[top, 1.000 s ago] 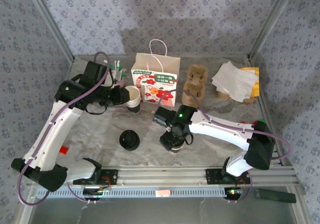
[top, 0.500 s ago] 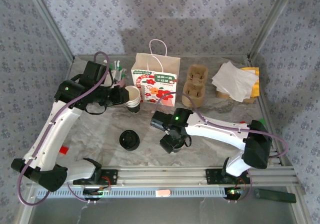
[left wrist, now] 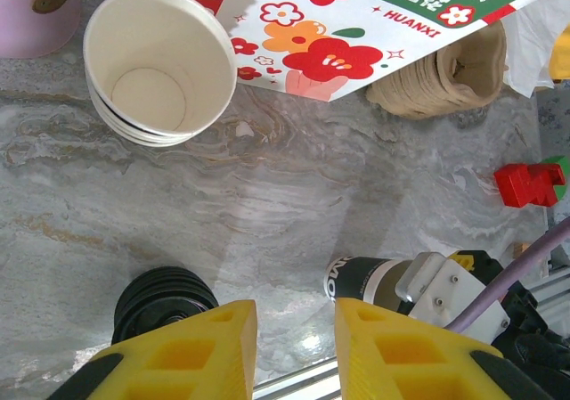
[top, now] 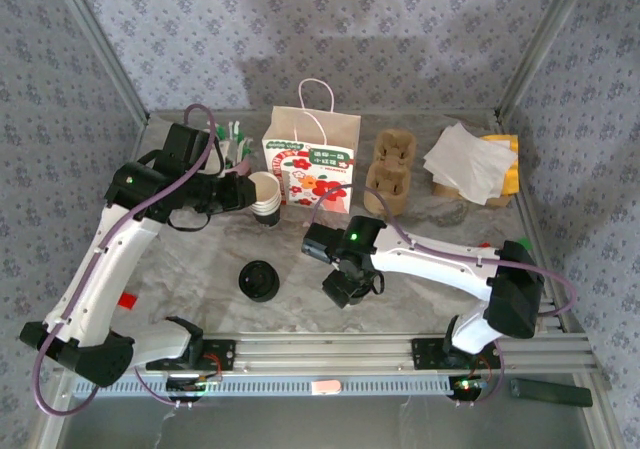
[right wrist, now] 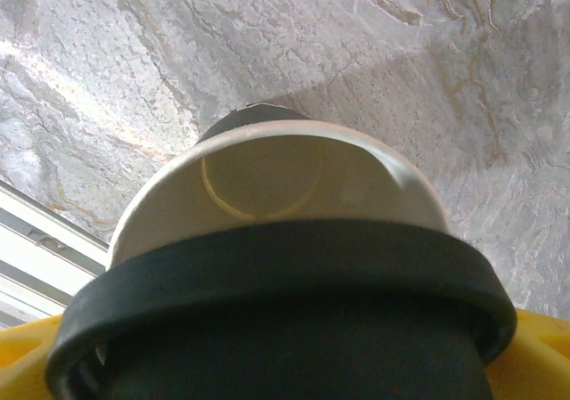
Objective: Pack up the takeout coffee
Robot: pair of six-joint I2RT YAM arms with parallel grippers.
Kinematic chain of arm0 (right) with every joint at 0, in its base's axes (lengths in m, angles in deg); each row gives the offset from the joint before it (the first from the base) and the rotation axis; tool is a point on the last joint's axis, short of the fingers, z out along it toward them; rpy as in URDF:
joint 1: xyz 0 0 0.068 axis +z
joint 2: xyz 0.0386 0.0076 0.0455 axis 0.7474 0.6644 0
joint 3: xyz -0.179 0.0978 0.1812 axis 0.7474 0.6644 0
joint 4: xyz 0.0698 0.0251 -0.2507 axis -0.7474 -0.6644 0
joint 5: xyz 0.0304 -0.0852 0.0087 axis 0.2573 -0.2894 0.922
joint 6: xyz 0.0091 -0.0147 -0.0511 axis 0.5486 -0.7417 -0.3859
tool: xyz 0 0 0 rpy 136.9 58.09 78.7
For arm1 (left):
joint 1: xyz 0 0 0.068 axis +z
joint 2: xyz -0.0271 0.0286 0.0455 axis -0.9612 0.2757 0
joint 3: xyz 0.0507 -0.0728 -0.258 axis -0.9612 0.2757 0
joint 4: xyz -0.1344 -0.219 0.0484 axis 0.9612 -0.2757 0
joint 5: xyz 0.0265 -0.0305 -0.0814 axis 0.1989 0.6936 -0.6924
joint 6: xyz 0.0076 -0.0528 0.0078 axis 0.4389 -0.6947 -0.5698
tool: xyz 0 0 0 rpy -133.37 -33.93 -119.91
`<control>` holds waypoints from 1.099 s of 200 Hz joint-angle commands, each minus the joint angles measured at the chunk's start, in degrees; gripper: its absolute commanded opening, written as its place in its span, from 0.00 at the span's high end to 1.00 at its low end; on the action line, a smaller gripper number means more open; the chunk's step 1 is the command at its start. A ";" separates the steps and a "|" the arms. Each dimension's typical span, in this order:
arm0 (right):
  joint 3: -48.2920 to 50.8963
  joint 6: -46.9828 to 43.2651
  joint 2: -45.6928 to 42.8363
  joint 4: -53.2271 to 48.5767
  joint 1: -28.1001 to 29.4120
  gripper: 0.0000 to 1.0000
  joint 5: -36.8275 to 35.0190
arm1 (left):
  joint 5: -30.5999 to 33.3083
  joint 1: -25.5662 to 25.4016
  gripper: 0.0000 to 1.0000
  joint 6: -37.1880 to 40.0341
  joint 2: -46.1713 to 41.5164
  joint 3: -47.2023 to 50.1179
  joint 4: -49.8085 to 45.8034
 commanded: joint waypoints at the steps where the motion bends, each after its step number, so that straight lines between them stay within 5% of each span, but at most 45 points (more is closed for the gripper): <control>1: -1.28 -0.16 1.11 -1.12 0.46 0.05 -0.65 | -0.07 0.33 0.71 0.90 -1.26 -1.61 -1.06; 163: -11.98 0.89 -5.37 -10.63 -0.36 0.01 -0.44 | -0.41 0.36 0.68 2.25 -1.09 -4.21 -2.13; 220: -10.78 10.35 -5.68 -12.78 -6.07 0.06 9.63 | -2.38 -0.90 0.20 7.72 0.07 -4.04 -3.47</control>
